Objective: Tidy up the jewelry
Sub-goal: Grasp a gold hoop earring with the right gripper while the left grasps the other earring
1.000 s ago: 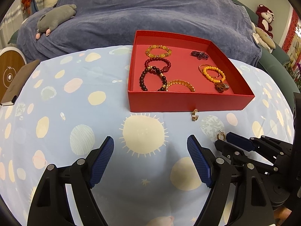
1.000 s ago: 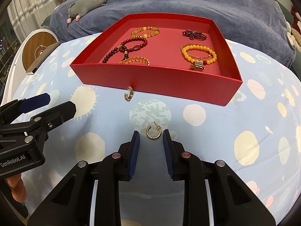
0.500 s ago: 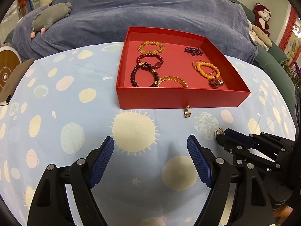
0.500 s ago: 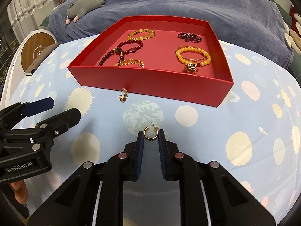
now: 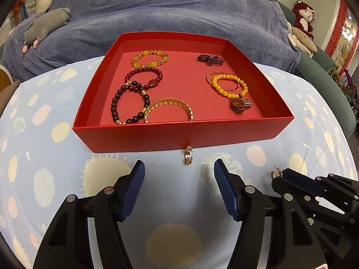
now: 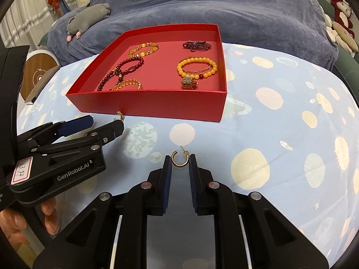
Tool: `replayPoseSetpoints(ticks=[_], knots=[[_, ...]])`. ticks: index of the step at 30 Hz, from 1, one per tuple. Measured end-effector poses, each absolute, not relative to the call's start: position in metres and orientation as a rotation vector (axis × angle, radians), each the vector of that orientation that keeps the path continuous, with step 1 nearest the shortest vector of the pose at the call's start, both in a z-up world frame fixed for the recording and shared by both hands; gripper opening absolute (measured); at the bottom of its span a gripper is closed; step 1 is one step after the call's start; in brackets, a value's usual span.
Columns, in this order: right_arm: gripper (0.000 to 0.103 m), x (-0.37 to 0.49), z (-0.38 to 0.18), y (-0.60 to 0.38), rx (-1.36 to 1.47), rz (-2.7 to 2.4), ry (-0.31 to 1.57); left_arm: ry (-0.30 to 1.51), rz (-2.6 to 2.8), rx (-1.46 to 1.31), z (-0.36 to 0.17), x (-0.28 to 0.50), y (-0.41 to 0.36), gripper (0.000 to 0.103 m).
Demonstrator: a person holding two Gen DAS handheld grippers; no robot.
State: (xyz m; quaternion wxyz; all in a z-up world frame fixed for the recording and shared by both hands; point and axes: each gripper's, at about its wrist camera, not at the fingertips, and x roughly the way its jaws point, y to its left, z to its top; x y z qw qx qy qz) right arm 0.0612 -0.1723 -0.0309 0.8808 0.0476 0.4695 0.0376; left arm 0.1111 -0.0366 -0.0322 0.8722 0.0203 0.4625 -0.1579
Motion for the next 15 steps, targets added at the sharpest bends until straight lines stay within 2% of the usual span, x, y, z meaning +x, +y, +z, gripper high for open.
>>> replayPoseSetpoints(ticks=[4, 7, 11, 12, 15], knots=[[0.015, 0.0614, -0.0323, -0.1764, 0.112, 0.073, 0.982, 0.965, -0.314, 0.055, -0.0403, 0.1158, -0.0368, 0.048], [0.015, 0.062, -0.0325, -0.1754, 0.114, 0.075, 0.984, 0.952, -0.322, 0.062, -0.0405, 0.1192, -0.0398, 0.035], [0.015, 0.0631, -0.0331, -0.1737, 0.115, 0.077, 0.985, 0.936, -0.333, 0.079, -0.0416, 0.1184, -0.0436, 0.015], [0.015, 0.0637, -0.0332, -0.1734, 0.116, 0.079, 0.985, 0.932, -0.339, 0.089, -0.0419, 0.1172, -0.0444, 0.005], [0.015, 0.0663, -0.0334, -0.1714, 0.118, 0.083, 0.986, 0.938, -0.349, 0.089, -0.0413, 0.1171, -0.0439, 0.003]])
